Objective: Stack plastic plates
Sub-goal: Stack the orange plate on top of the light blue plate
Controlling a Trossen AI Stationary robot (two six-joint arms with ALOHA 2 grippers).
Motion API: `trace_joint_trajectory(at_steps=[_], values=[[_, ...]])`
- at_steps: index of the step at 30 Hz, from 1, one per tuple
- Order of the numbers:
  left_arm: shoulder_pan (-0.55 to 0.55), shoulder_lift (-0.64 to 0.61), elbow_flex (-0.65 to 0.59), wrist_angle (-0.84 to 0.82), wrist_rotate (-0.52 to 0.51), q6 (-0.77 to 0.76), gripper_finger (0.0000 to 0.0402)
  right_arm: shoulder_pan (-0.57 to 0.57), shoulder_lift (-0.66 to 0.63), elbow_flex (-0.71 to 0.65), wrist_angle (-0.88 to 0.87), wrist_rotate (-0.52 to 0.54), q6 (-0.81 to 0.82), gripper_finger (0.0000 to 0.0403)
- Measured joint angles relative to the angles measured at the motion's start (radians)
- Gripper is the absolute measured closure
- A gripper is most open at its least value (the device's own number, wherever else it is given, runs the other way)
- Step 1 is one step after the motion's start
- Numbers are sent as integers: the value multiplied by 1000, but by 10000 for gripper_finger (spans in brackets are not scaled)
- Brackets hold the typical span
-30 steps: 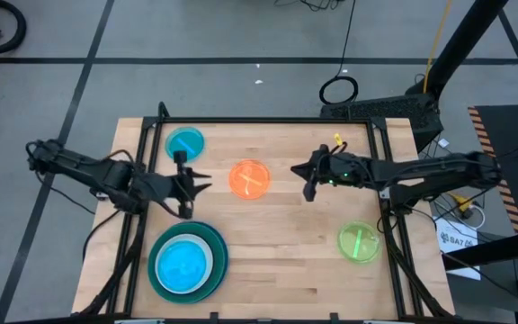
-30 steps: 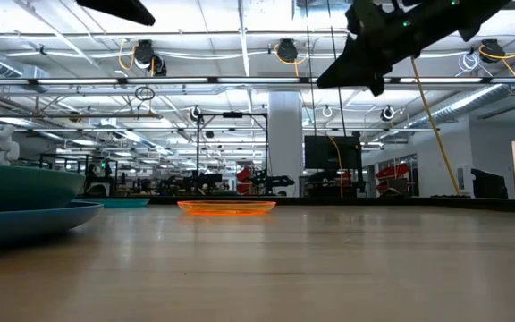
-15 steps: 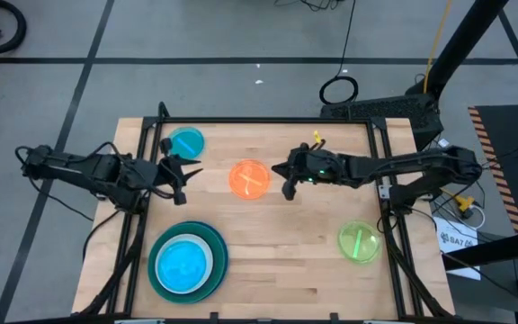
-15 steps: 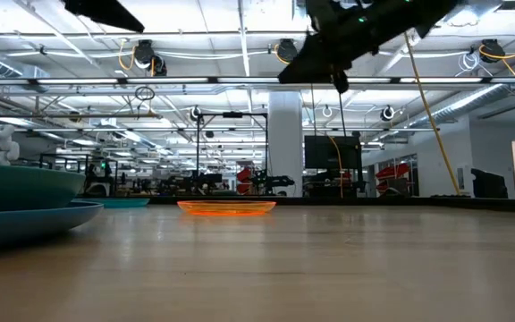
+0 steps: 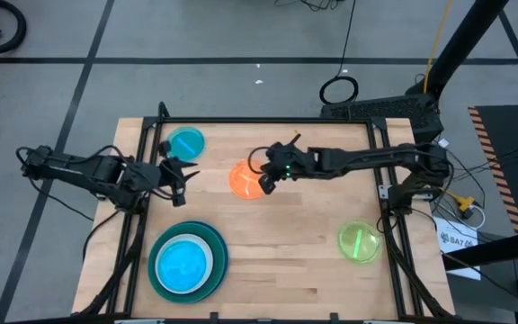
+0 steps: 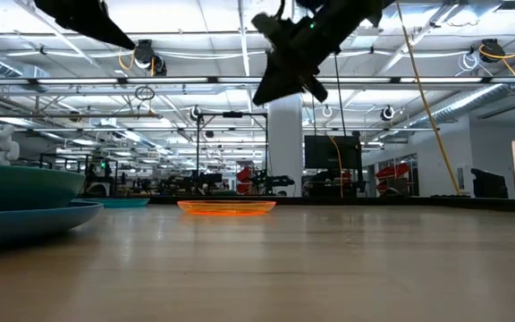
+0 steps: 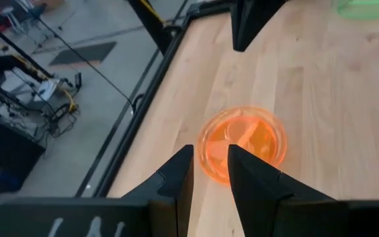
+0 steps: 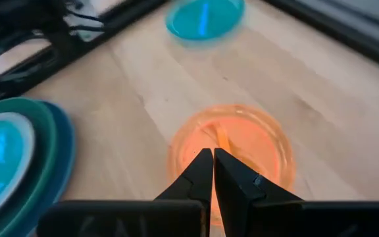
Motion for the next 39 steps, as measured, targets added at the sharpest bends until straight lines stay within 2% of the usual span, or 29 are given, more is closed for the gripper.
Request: trace_joint_trajectory(at_steps=[8,19,23,32,39], values=[[0,-4,0,-56,-1,-56,300,-51,114,5,-89,0,169,392],[-1,-4,0,-56,-1,-59,300,-104,226,4,-68,1,218,385],[-1,-4,0,-56,-1,-59,300,-122,250,4,-35,3,218,357],[0,-4,0,-57,-1,-52,300,-148,313,4,8,2,252,260],[0,-4,1,-59,-1,-50,300,-153,330,3,18,1,263,237]])
